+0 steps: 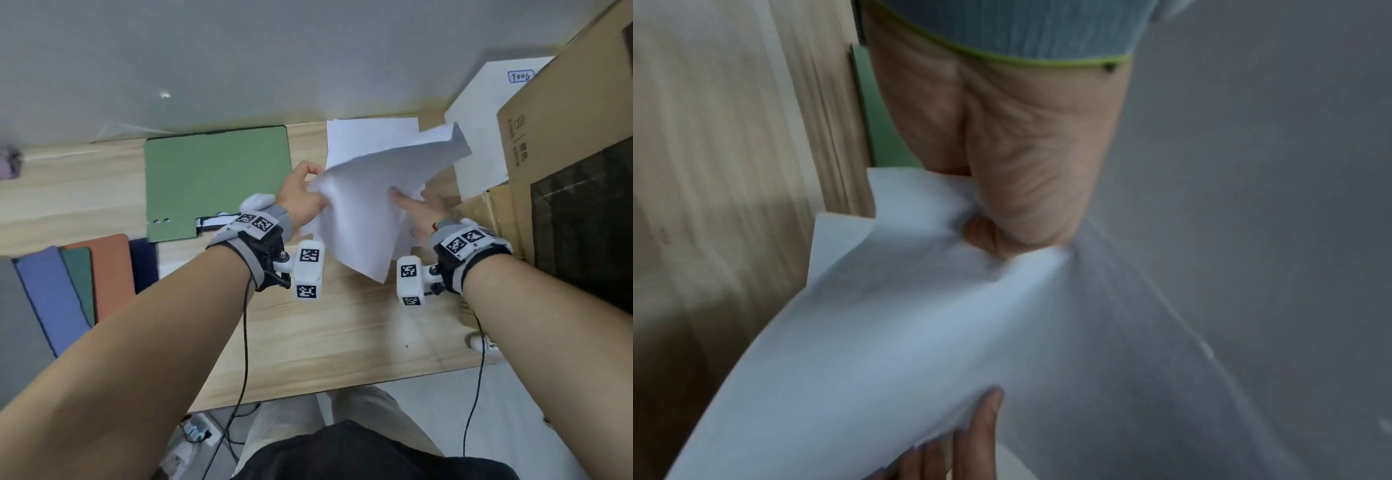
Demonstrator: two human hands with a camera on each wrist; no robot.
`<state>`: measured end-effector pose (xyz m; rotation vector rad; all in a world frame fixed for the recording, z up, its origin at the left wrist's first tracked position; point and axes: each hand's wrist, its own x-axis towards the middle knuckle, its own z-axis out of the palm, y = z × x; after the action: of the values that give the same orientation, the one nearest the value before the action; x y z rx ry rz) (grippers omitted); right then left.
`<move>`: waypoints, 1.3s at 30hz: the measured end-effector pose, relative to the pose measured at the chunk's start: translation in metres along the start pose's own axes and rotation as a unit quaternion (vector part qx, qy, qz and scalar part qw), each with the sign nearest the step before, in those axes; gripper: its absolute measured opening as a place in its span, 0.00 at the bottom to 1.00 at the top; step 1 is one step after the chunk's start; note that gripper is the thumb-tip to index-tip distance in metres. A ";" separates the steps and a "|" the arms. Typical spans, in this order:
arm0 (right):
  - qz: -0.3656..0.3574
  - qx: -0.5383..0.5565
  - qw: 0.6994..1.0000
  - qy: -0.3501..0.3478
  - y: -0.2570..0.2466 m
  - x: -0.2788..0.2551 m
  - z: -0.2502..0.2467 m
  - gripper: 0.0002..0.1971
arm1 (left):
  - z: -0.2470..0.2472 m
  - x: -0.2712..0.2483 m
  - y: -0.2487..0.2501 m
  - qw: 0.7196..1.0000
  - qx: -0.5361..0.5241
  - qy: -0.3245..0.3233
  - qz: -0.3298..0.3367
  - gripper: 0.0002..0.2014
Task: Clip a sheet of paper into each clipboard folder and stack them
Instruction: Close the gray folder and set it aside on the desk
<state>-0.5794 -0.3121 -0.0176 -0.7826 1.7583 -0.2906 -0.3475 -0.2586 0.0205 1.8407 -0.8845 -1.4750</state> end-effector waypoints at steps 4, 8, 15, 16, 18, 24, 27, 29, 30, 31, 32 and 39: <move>-0.018 0.126 0.984 -0.122 -0.008 -0.017 0.009 0.31 | -0.031 -0.015 -0.006 0.999 0.023 -0.006 -0.025 0.24; -0.066 0.009 0.994 -0.082 -0.018 -0.029 0.036 0.28 | -0.065 -0.035 -0.032 0.990 0.114 0.042 -0.064 0.15; -0.105 -0.195 0.970 -0.095 -0.010 -0.061 0.088 0.22 | -0.177 -0.084 -0.095 0.947 0.145 0.226 -0.179 0.11; -0.104 -0.211 0.967 -0.099 -0.008 -0.066 0.094 0.21 | -0.192 -0.090 -0.102 0.937 0.174 0.233 -0.196 0.13; -0.101 -0.229 0.963 -0.103 -0.005 -0.076 0.110 0.22 | -0.225 -0.103 -0.117 0.915 0.234 0.246 -0.218 0.12; -0.071 -0.130 0.979 -0.143 0.012 -0.111 0.194 0.24 | -0.287 -0.145 -0.171 0.859 0.295 0.318 -0.274 0.30; -0.085 -0.142 0.972 -0.168 0.012 -0.129 0.235 0.22 | -0.314 -0.167 -0.198 0.859 0.297 0.323 -0.265 0.29; -0.091 -0.148 0.966 -0.193 0.014 -0.143 0.272 0.20 | -0.341 -0.181 -0.225 0.851 0.283 0.341 -0.282 0.29; -0.095 -0.155 0.962 -0.203 0.014 -0.151 0.288 0.19 | -0.353 -0.187 -0.237 0.846 0.275 0.346 -0.298 0.31; -0.100 -0.167 0.958 -0.210 0.015 -0.157 0.304 0.17 | -0.365 -0.194 -0.249 0.840 0.264 0.351 -0.318 0.34; -0.104 -0.173 0.956 -0.213 0.014 -0.159 0.314 0.17 | -0.372 -0.199 -0.255 0.836 0.256 0.358 -0.328 0.38; -0.112 -0.213 0.941 -0.240 0.021 -0.181 0.383 0.14 | -0.431 -0.240 -0.312 0.798 0.217 0.347 -0.443 0.66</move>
<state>-0.2073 -0.1090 -0.0206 -1.2530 1.2772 0.1365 0.0759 0.1415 -0.0094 3.0992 0.0876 -0.8583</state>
